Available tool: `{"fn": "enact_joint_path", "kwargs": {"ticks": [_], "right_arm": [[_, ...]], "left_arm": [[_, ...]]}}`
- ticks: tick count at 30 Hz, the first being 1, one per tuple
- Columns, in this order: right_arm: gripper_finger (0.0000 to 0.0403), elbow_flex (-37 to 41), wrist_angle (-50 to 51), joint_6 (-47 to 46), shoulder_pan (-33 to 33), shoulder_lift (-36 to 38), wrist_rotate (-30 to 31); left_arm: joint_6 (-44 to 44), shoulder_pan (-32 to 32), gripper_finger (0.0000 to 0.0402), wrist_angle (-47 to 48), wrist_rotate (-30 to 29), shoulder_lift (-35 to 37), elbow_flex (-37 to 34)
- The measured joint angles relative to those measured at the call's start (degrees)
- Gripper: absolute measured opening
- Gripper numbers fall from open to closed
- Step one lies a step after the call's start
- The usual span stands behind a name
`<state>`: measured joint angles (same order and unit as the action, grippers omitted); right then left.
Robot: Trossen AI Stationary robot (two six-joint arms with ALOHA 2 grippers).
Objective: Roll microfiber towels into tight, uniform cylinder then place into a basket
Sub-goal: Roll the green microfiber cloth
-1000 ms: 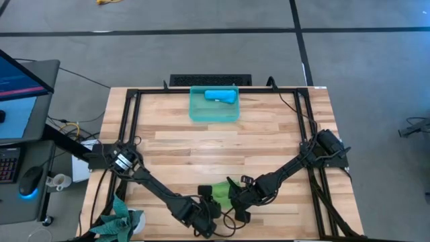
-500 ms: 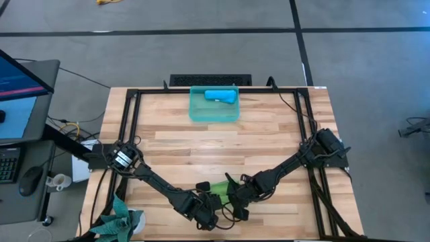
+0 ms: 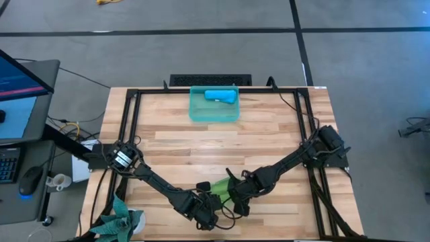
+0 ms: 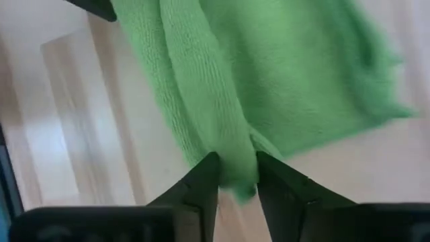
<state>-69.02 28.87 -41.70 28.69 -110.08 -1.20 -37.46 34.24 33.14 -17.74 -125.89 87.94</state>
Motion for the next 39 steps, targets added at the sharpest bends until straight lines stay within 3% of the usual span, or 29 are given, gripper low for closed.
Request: {"fn": "enact_joint_path", "kwargs": {"ticks": [4, 12, 19, 23, 31, 39], "right_arm": [[0.0123, 0.0, 4.8, 2.4, 0.3, 4.6, 4.7], [0.0122, 0.0, 20.2, 1.8, 5.6, 13.6, 25.4], [0.0122, 5.0, 11.7, 7.7, 17.1, 15.1, 41.0], [0.0123, 5.7, 6.0, 14.8, 19.7, 12.6, 42.0], [0.0129, 5.7, -3.9, 32.4, 18.8, 6.6, 40.7], [0.0168, 5.6, -8.8, 37.9, 17.3, 3.5, 38.5]], "left_arm": [[0.1, -0.2, 0.0158, 0.2, 0.0, 0.0, 0.0], [0.2, -0.2, 0.0158, 0.3, -0.1, 0.0, 0.0], [4.0, -0.2, 0.0158, 0.5, -0.1, 0.0, 0.0], [4.3, -0.7, 0.0158, 0.6, 1.0, 0.0, 0.0], [4.0, -0.7, 0.0158, 0.6, 1.1, 0.0, 0.0], [3.9, -0.7, 0.0158, 0.6, 1.0, 0.0, 0.0]]}}
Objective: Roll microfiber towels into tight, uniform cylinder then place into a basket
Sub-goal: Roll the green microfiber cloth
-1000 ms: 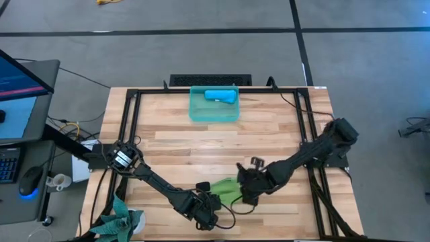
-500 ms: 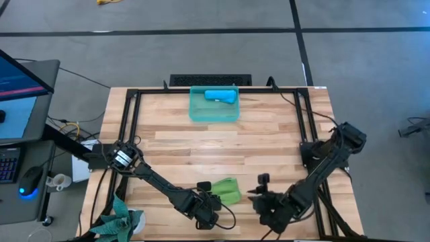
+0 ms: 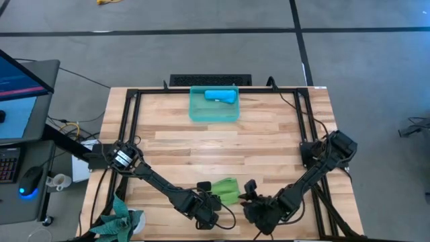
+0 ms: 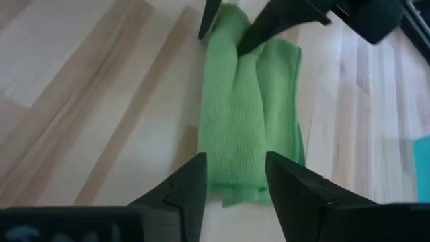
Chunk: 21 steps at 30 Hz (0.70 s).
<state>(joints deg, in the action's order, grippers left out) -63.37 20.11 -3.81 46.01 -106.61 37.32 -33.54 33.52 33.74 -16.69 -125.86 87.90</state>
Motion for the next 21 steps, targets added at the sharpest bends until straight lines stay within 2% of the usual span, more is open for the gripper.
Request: {"fn": "enact_joint_path", "kwargs": {"ticks": [6, 10, 17, 21], "right_arm": [[0.0192, -0.1, -3.9, 5.3, -1.0, -0.7, -2.4], [0.0196, -0.1, -4.1, 4.1, -2.9, -0.7, -5.8], [0.0192, -0.1, -4.0, 2.3, -5.4, -0.7, -7.8], [0.0195, 0.0, -4.1, 1.5, -6.2, -3.4, -8.9]], "left_arm": [[-0.1, 0.0, 0.0158, 0.0, 0.0, 0.0, 0.0], [-0.1, 0.0, 0.0158, 0.0, 0.0, 0.0, 0.0], [-0.1, 0.0, 0.0158, 0.0, -0.1, 0.0, 0.0], [-0.1, 0.0, 0.0158, 0.0, -0.1, 0.0, 0.0]]}}
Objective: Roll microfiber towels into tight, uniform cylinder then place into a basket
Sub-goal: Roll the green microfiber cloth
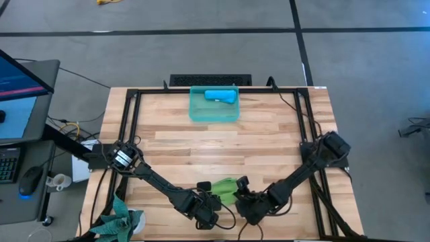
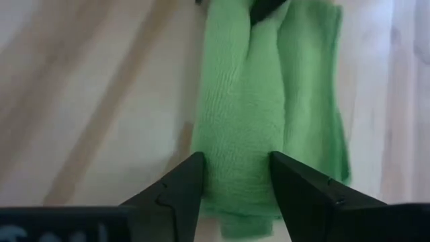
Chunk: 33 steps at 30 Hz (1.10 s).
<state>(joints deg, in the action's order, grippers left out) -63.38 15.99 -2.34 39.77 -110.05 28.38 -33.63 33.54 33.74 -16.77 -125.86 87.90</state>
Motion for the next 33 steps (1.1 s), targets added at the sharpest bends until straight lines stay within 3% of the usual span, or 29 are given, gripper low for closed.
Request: {"fn": "enact_joint_path", "kwargs": {"ticks": [7, 20, 33], "right_arm": [[0.0205, -0.4, -0.9, -0.9, -0.4, -4.8, 3.9], [0.019, -0.4, -0.2, -7.1, -3.5, -5.0, -3.1], [0.0126, -0.3, -0.2, -13.2, -4.4, -4.9, -7.2]], "left_arm": [[0.0, 0.0, 0.0158, 0.0, -0.1, 0.0, 0.0], [0.0, 0.0, 0.0158, -0.1, -0.1, 0.0, 0.0], [0.0, 0.0, 0.0158, -0.2, -0.1, 0.0, 0.0]]}}
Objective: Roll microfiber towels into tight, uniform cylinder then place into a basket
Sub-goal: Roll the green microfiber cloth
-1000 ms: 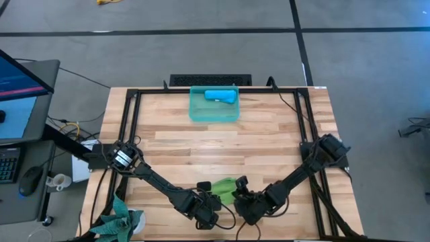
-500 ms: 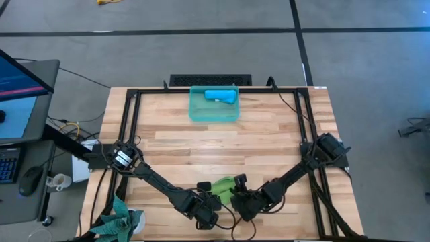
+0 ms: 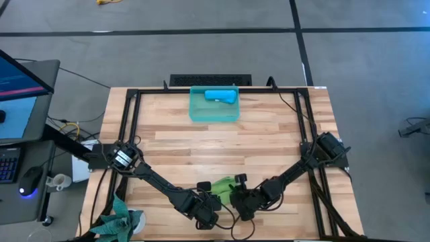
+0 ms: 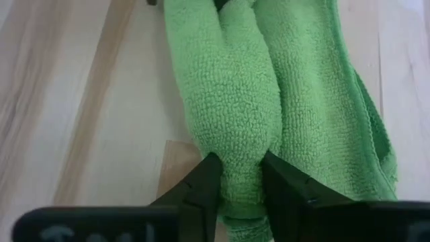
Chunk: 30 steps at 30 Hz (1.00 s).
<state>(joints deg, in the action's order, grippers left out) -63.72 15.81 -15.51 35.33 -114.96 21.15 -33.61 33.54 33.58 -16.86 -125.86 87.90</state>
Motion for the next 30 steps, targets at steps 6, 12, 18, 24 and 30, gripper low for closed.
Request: {"fn": "enact_joint_path", "kwargs": {"ticks": [6, 12, 18, 24, 30], "right_arm": [[0.0087, 0.0, 0.1, -4.3, -0.1, 0.0, -0.8], [0.0064, 0.0, 0.1, -9.2, -0.1, 0.1, -1.5], [0.006, 0.0, 0.1, -14.5, 0.2, 0.2, -1.9], [0.0055, 0.0, 0.1, -17.7, 0.2, 0.2, -2.3], [0.0042, -0.1, -0.4, -22.4, 0.0, 0.4, -5.9]], "left_arm": [[0.0, 0.0, 0.0158, 0.0, 0.0, 0.0, 0.0], [0.2, -0.1, 0.0158, -0.1, -0.1, 0.0, 0.0], [0.9, -0.1, 0.0158, 0.0, -0.2, 0.0, 0.0], [1.0, -0.1, 0.0158, 0.6, -0.4, 0.0, 0.7], [3.0, 0.3, 0.0158, 5.9, -2.1, -0.5, 4.8]]}}
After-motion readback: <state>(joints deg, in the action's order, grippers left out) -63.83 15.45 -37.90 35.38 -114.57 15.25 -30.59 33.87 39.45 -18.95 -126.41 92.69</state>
